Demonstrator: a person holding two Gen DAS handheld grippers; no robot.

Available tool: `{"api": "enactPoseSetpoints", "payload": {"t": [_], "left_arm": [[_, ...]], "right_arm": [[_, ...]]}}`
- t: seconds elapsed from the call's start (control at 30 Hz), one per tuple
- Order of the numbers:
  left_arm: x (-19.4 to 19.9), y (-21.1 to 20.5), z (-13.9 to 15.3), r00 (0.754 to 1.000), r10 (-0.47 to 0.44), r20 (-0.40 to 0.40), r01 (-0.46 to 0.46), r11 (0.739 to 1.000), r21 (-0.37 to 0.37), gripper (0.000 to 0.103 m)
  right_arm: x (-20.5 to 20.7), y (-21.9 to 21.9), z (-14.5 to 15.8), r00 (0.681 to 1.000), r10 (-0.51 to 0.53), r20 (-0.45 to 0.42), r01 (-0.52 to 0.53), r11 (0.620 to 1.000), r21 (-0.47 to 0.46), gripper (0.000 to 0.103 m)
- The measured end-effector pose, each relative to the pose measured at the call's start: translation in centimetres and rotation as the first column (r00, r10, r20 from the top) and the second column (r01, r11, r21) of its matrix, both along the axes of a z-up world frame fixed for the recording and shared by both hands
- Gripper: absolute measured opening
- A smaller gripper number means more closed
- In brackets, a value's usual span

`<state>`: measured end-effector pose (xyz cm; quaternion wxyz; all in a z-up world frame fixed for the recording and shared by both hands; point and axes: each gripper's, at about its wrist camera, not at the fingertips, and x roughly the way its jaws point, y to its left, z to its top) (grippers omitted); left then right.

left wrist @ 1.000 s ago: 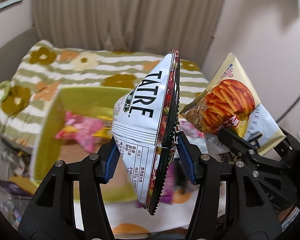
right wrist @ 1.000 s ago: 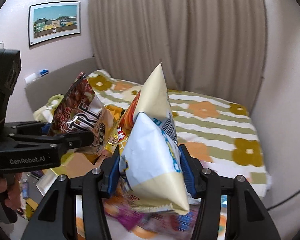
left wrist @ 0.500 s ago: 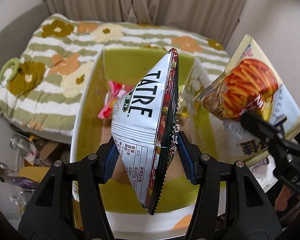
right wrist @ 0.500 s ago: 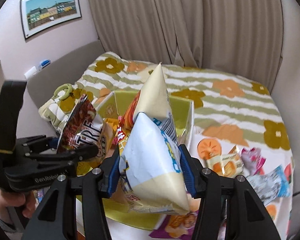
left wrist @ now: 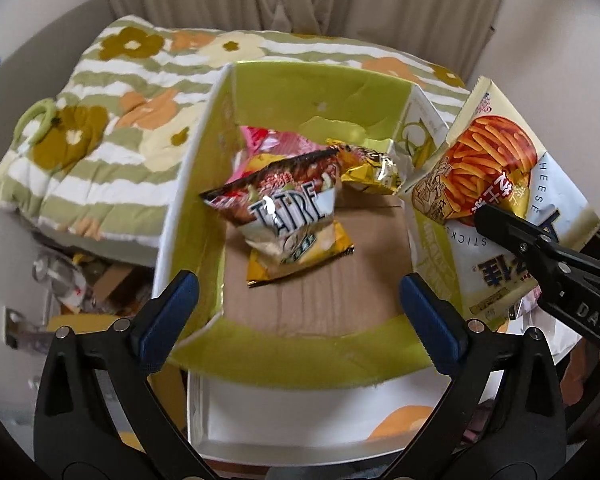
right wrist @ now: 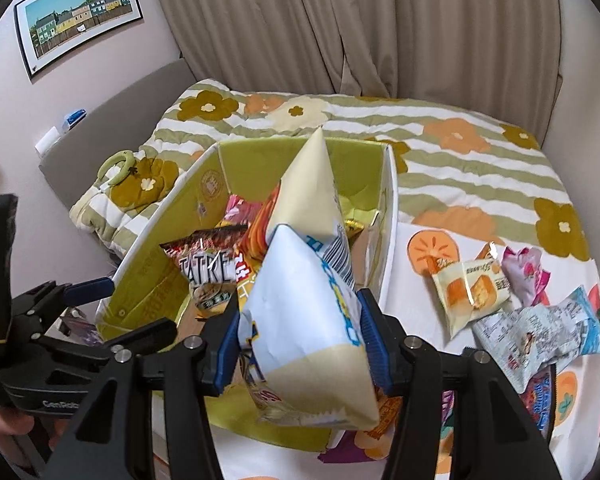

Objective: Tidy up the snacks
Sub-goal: 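Drop the TATRE bag into the green box with the left tool while the right tool drops the fries bag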

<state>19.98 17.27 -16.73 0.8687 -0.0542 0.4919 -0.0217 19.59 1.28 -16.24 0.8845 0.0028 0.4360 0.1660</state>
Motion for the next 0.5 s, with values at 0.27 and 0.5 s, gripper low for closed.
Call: {"api": "enactPoseSetpoints", "payload": {"t": [0.27,0.5], "left_arm": [[0.1,-0.1,0.6,0.999,0.027,0.020,-0.028,0.999,0.044,0.100],[-0.7,0.6,0.1,0.998,0.056,0.000,-0.056,0.995,0.084,0.100]], "right_arm": [[2.5,0.8,-0.7,1.000,-0.006,-0.020,0.006,1.000,-0.021,0.050],[3.4,0.8,-1.2,1.000,-0.013,-0.026,0.015,0.999,0.049,0.103]]}}
